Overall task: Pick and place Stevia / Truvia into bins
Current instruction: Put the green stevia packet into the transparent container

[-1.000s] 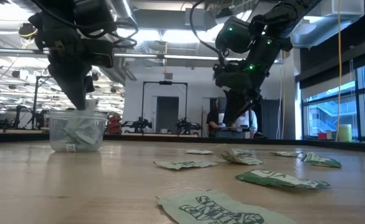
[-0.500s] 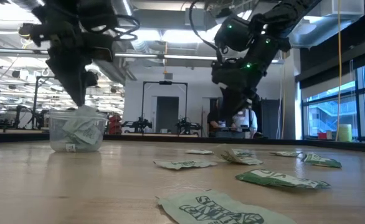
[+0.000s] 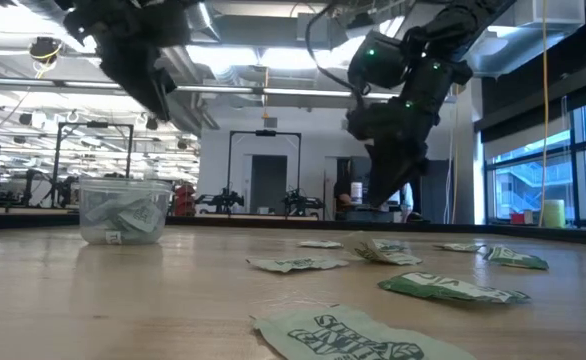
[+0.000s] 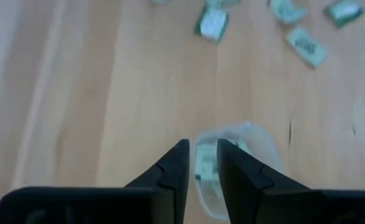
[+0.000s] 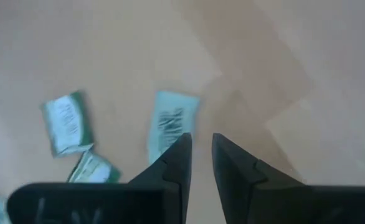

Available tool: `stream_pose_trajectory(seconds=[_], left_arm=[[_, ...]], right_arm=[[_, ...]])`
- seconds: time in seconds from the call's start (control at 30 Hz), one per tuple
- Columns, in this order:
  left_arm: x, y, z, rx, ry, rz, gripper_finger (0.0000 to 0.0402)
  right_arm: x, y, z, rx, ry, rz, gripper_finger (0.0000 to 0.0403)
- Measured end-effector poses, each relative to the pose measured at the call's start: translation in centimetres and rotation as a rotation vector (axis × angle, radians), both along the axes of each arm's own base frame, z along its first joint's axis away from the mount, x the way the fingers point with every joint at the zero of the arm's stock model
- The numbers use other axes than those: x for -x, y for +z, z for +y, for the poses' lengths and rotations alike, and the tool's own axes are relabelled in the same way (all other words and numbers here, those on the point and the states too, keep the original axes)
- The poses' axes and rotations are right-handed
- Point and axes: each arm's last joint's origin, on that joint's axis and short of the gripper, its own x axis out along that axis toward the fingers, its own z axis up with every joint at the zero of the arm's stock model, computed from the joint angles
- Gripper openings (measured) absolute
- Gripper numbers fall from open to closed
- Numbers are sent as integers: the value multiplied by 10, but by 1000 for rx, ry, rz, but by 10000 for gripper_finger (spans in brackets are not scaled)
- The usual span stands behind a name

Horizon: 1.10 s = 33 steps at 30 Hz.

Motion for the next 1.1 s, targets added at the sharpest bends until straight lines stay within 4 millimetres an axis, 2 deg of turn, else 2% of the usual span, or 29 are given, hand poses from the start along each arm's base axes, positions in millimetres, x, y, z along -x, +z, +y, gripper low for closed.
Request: stream_pose_trajectory(seconds=[0.17, 0.3, 0.47, 0.77, 0.97, 1.1], left_arm=[[5, 2, -1, -39, -60, -202, 77], [9, -16, -2, -59, -89, -386, 77], [14, -34, -3, -74, -96, -531, 77], [16, -38, -3, -45, -45, -599, 77], [15, -38, -3, -46, -45, -598, 77], [15, -38, -3, -46, -45, -597, 77]], right_arm=[[-5, 1, 15, 55, 127, -15, 68], [-11, -2, 31, 185, 264, -13, 68], [-15, -12, 38, 192, 258, 10, 68], [-19, -43, 36, 166, 241, 109, 68], [-21, -52, 36, 157, 219, 134, 62], [-21, -53, 36, 155, 217, 138, 34]])
